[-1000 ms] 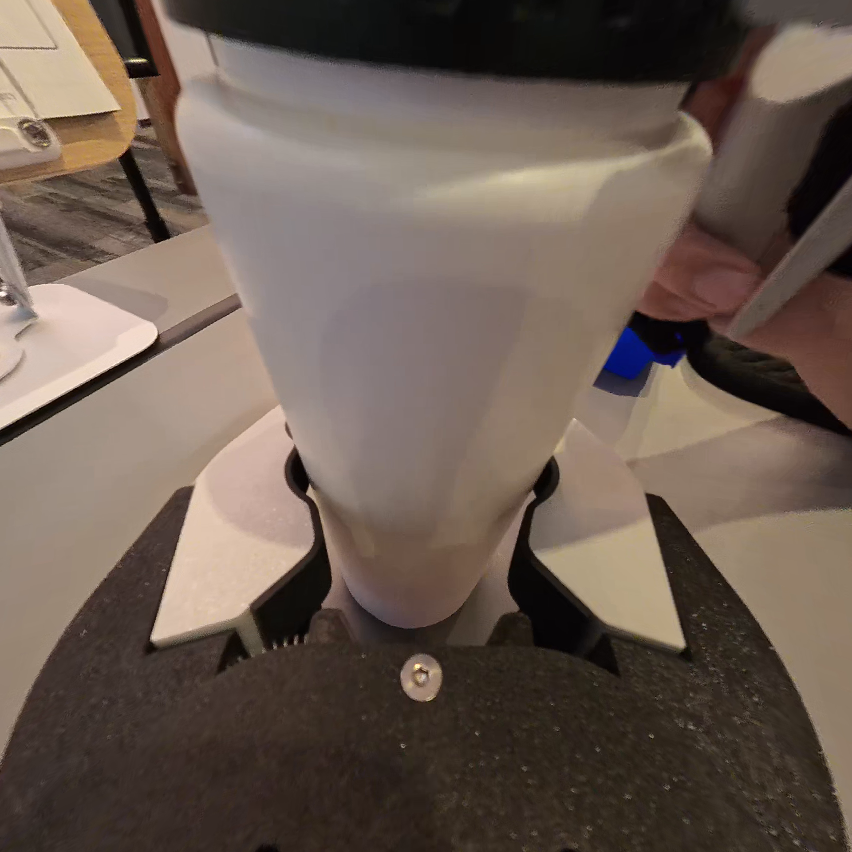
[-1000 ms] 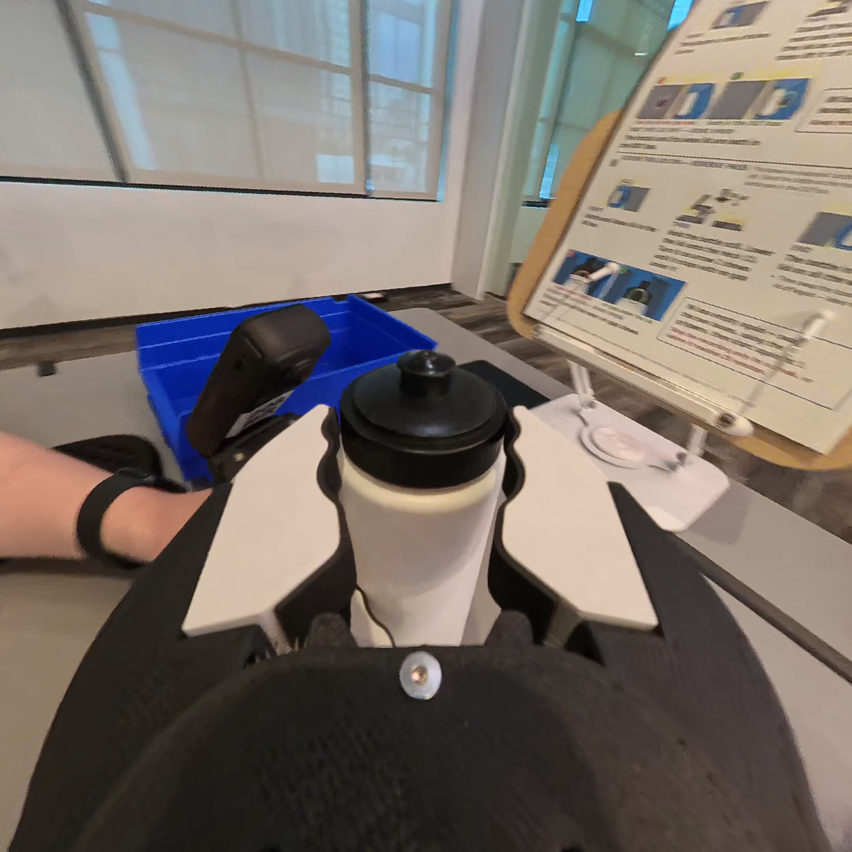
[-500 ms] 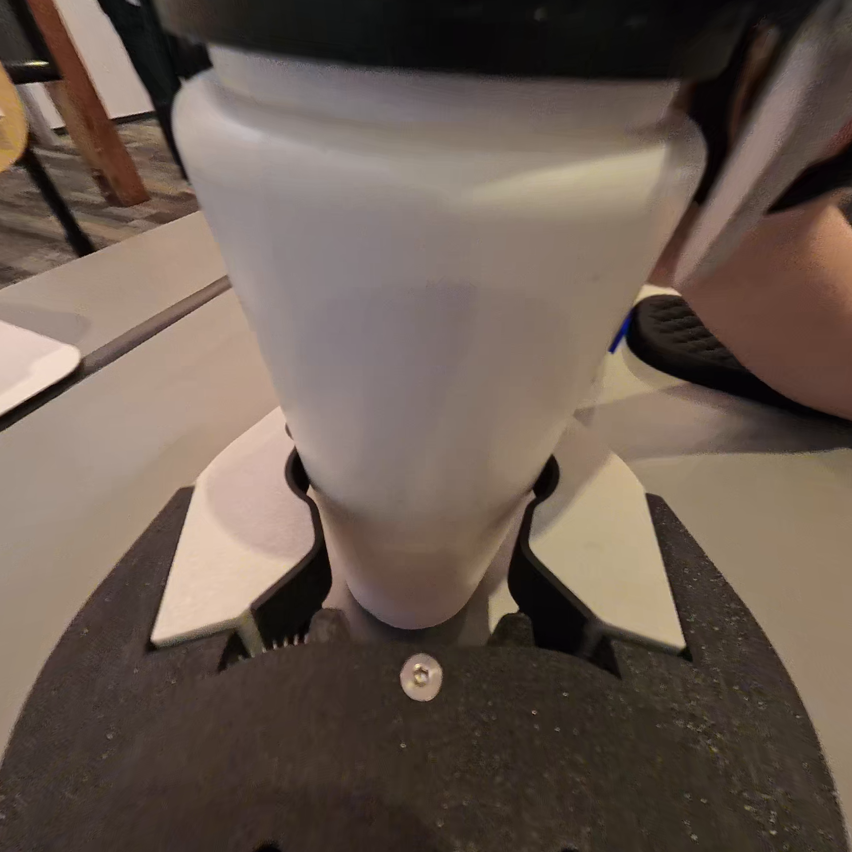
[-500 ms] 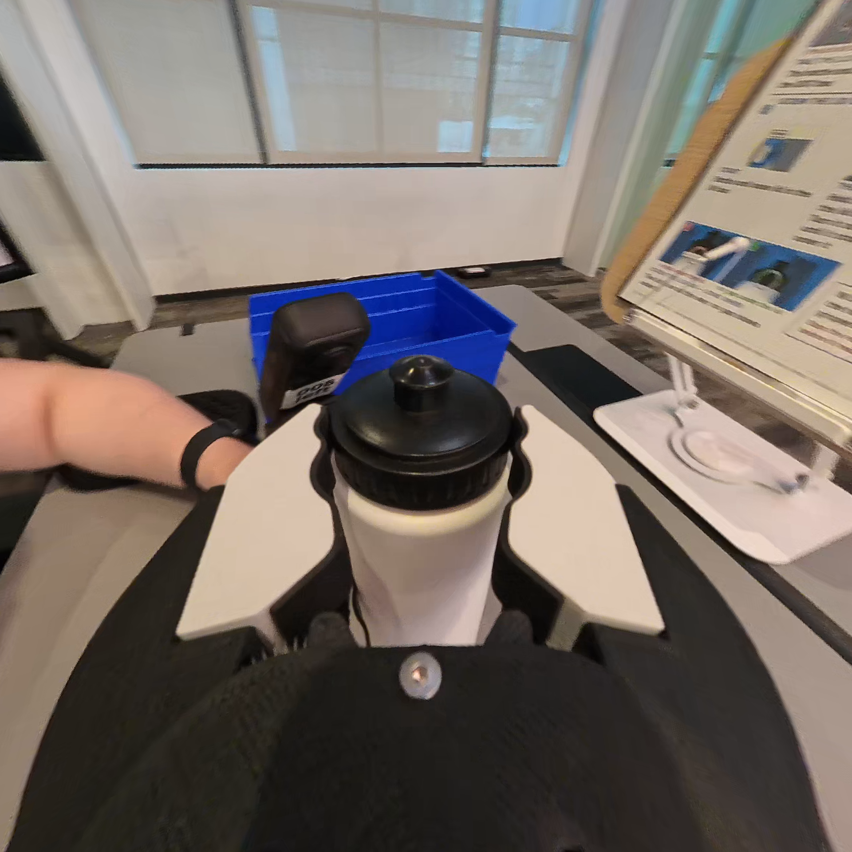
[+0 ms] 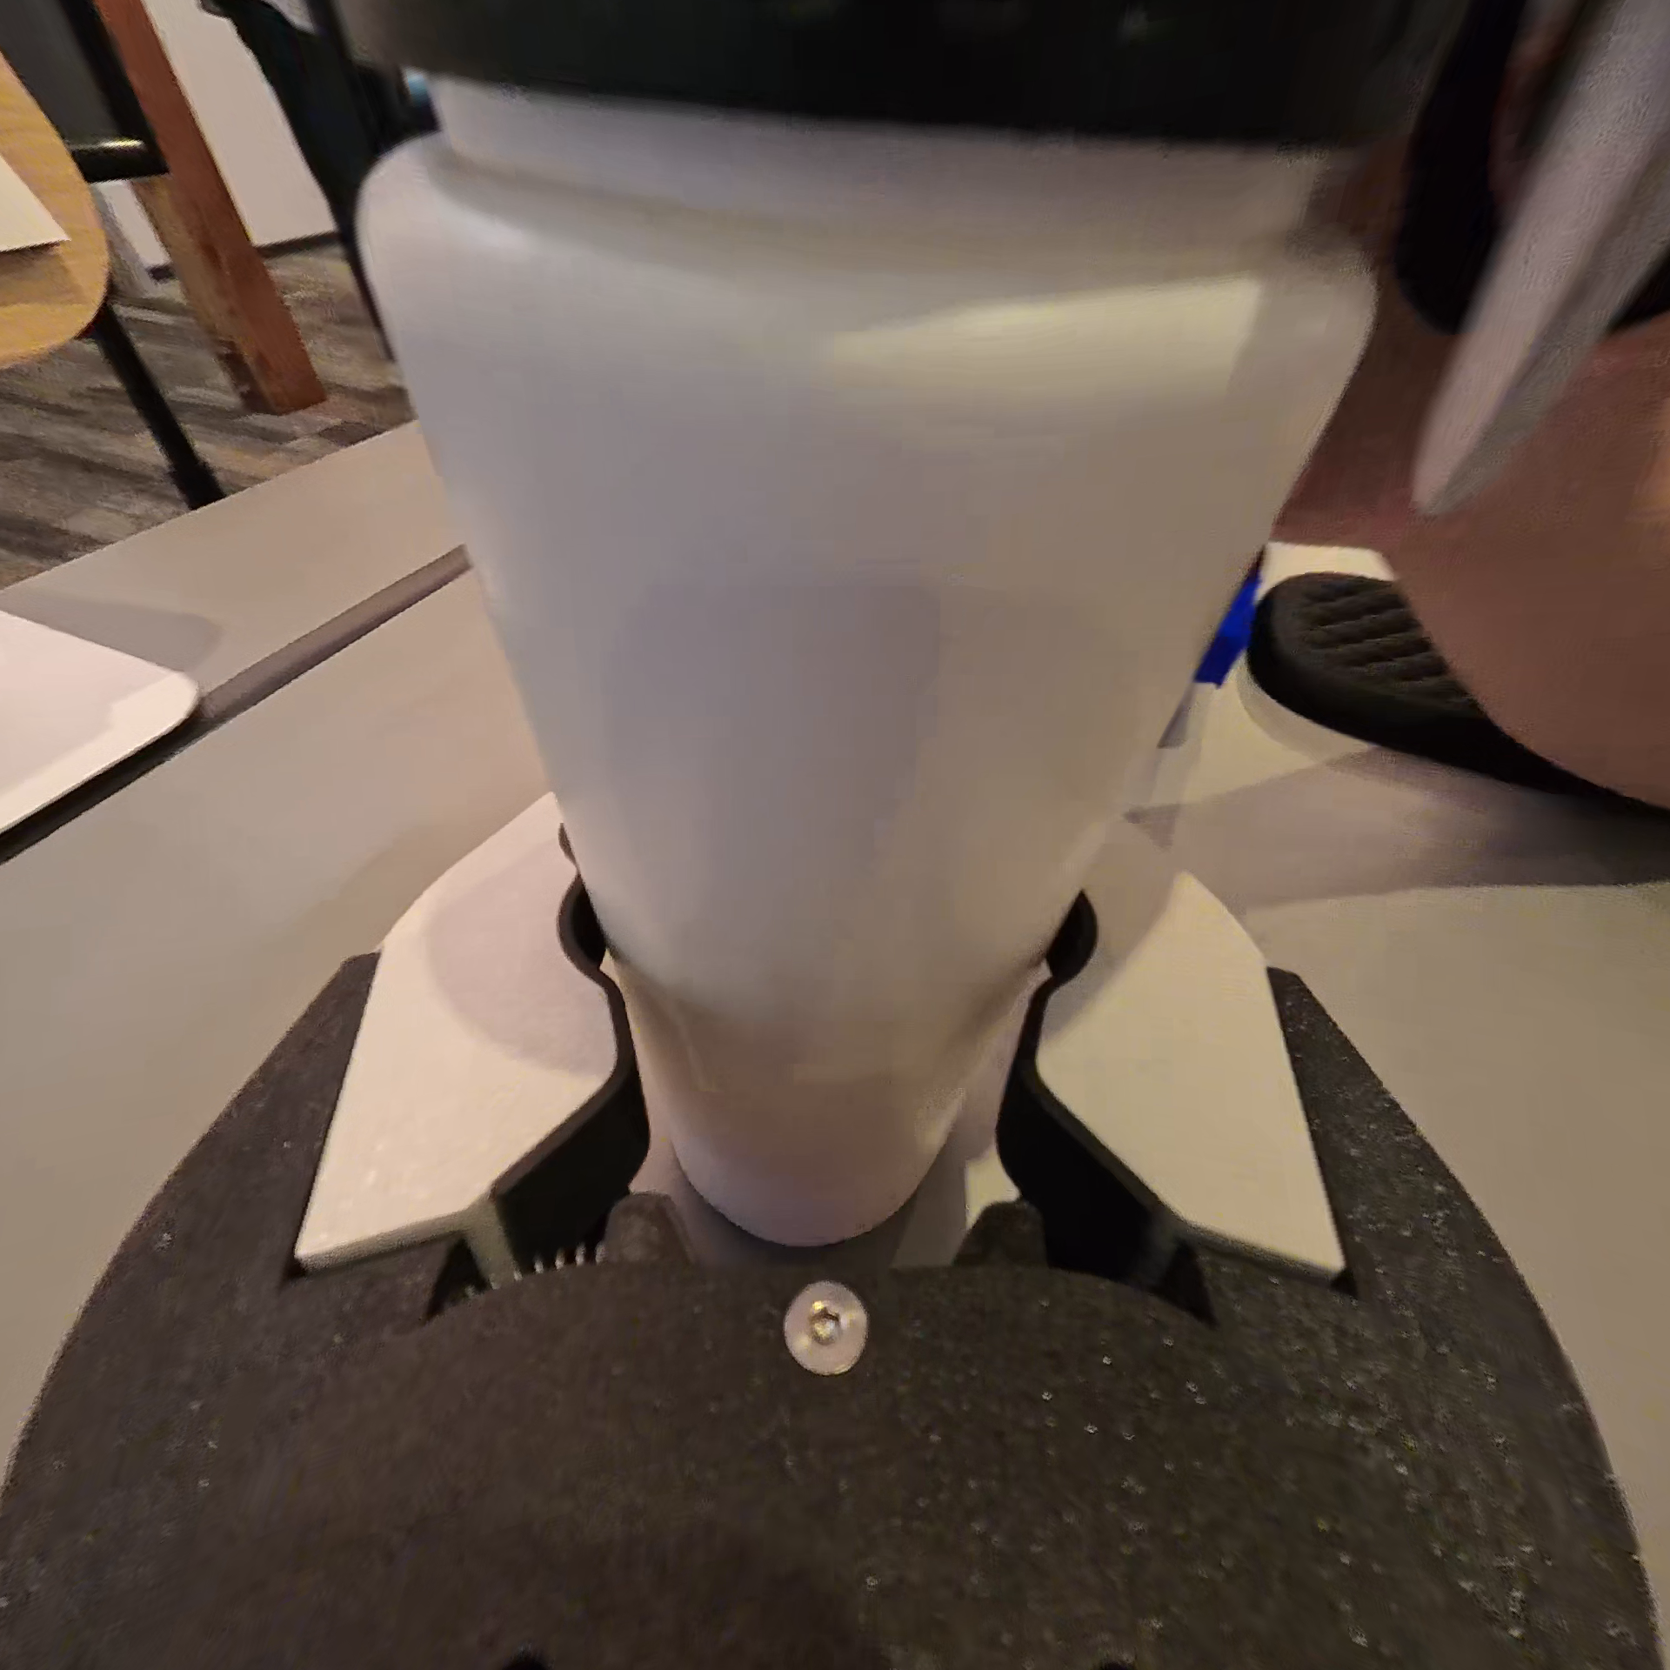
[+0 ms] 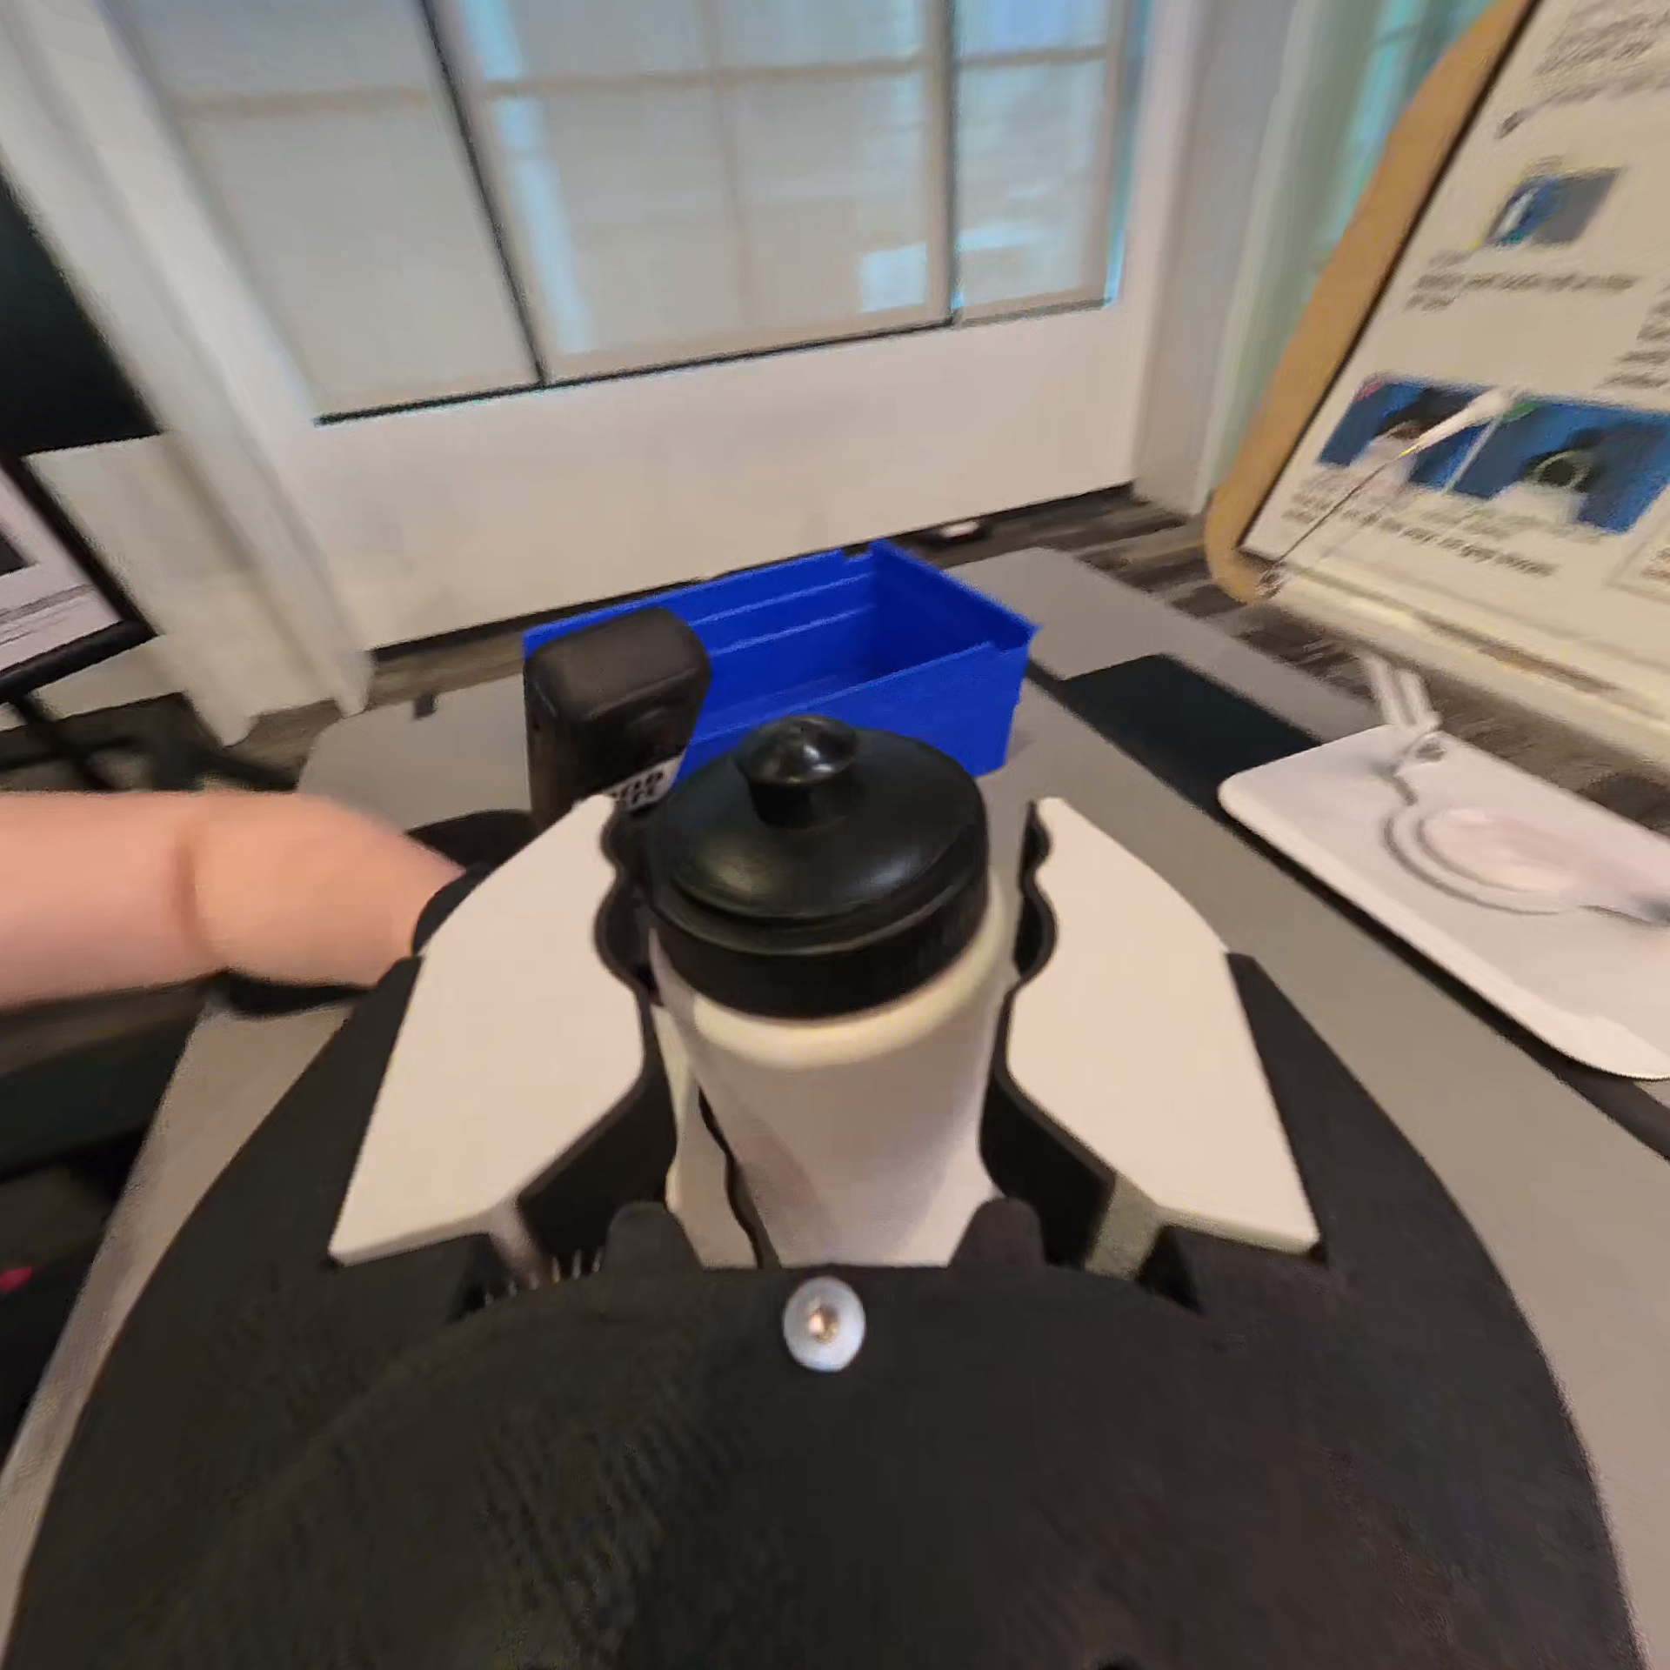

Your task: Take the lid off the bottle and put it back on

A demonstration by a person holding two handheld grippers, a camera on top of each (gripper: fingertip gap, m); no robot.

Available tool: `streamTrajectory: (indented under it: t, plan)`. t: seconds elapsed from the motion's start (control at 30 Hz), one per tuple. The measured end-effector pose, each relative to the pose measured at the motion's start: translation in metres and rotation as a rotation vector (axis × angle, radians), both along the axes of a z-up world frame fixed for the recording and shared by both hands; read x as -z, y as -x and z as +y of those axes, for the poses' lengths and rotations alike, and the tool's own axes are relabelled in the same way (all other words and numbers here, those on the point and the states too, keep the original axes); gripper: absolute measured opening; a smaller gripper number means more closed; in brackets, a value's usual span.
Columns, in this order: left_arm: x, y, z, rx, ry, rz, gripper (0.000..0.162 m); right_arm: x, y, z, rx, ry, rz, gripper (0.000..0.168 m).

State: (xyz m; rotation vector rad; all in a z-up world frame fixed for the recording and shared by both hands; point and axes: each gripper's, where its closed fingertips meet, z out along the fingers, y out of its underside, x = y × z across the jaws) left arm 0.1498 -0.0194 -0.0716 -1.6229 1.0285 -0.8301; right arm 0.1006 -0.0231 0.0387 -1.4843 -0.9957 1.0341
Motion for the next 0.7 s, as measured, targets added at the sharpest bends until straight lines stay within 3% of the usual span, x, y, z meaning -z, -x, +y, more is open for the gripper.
streamTrajectory:
  t: [0.03,0.13,0.3,0.7]
  plan:
    - [0.0,-0.002,-0.004,0.025,0.01,-0.015,0.098,0.001,-0.003,-0.003,-0.058,0.011,-0.001,0.088]
    - [0.0,-0.006,-0.01,0.066,0.004,-0.016,0.098,0.003,-0.008,-0.013,-0.171,-0.048,-0.013,0.076]
    - [-0.001,-0.007,-0.012,0.073,-0.009,-0.008,0.098,0.0,-0.004,-0.017,-0.132,-0.169,-0.04,0.073]
    - [0.002,0.013,0.014,-0.146,-0.004,0.049,0.097,-0.001,0.003,0.008,0.376,-0.156,0.032,0.073]
